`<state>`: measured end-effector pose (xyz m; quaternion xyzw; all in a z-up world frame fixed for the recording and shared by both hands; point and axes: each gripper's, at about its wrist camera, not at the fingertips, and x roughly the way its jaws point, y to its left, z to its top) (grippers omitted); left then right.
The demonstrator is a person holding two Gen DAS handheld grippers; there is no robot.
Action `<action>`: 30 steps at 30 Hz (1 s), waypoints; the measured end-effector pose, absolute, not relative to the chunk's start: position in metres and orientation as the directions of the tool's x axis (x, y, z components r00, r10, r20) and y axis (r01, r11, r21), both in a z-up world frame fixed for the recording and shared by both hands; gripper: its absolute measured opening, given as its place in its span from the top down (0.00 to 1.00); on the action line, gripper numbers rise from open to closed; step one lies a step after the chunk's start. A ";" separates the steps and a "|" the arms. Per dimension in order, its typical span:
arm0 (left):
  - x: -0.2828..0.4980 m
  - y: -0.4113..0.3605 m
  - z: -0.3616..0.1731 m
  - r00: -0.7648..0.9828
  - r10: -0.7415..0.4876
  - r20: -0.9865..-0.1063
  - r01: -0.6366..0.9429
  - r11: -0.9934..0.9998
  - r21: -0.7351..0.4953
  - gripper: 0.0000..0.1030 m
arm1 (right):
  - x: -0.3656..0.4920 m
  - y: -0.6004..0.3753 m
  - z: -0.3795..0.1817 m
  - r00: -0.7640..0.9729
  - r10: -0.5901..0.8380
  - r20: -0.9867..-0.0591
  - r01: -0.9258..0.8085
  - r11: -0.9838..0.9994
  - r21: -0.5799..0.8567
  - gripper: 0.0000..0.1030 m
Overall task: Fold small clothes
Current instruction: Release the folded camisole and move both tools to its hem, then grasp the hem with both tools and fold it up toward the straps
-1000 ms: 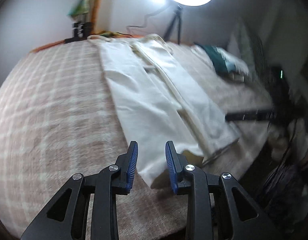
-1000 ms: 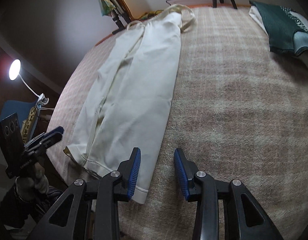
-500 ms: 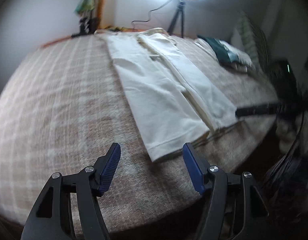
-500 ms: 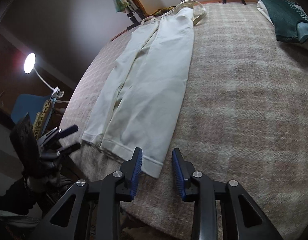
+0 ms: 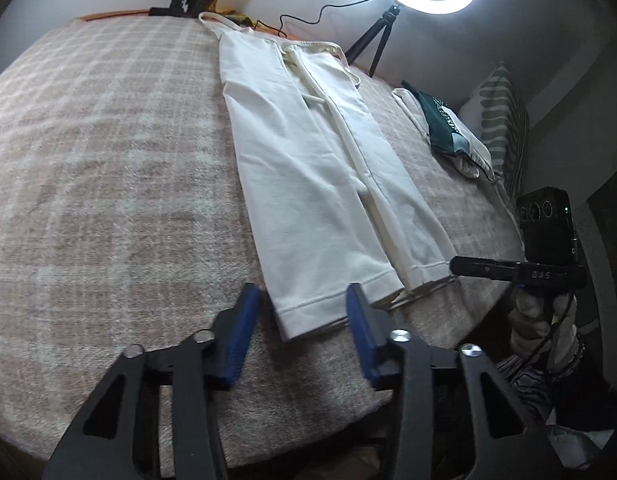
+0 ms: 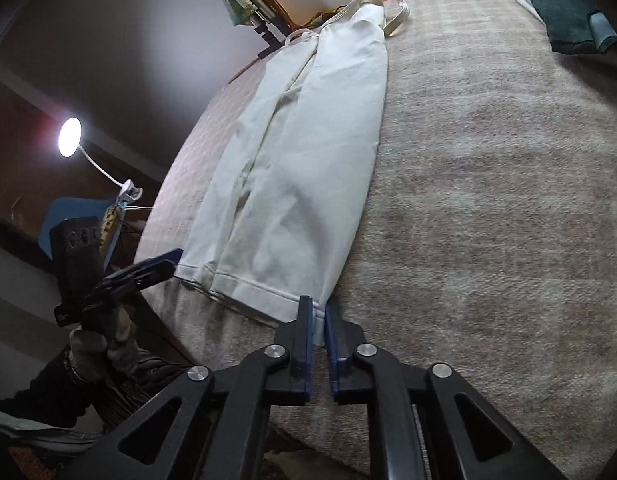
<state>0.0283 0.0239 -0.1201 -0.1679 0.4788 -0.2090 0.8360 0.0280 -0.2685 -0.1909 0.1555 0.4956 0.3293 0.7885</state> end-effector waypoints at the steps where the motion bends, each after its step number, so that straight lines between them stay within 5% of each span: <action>1: 0.030 0.023 -0.122 0.446 -0.517 -0.731 0.187 0.852 -0.489 0.82 | 0.029 -0.269 -0.191 0.283 0.697 -0.659 -0.361 0.714 0.600 0.68; 3: 0.033 0.025 -0.125 0.443 -0.533 -0.721 0.172 0.840 -0.515 0.92 | 0.029 -0.265 -0.191 0.292 0.686 -0.666 -0.369 0.724 0.583 0.73; 5: 0.033 0.032 -0.126 0.437 -0.558 -0.705 0.149 0.818 -0.555 0.95 | 0.027 -0.261 -0.191 0.298 0.659 -0.690 -0.377 0.746 0.550 0.97; 10: 0.021 0.048 -0.119 0.460 -0.576 -0.675 0.126 0.795 -0.593 0.96 | 0.016 -0.277 -0.179 0.324 0.728 -0.605 -0.376 0.685 0.624 1.00; 16: 0.022 0.045 -0.127 0.449 -0.560 -0.696 0.122 0.810 -0.573 0.96 | 0.022 -0.271 -0.197 0.288 0.703 -0.650 -0.338 0.710 0.618 1.00; 30: 0.037 0.050 -0.098 0.483 -0.602 -0.636 0.139 0.770 -0.623 0.96 | 0.036 -0.287 -0.184 0.323 0.818 -0.476 -0.287 0.564 0.775 1.00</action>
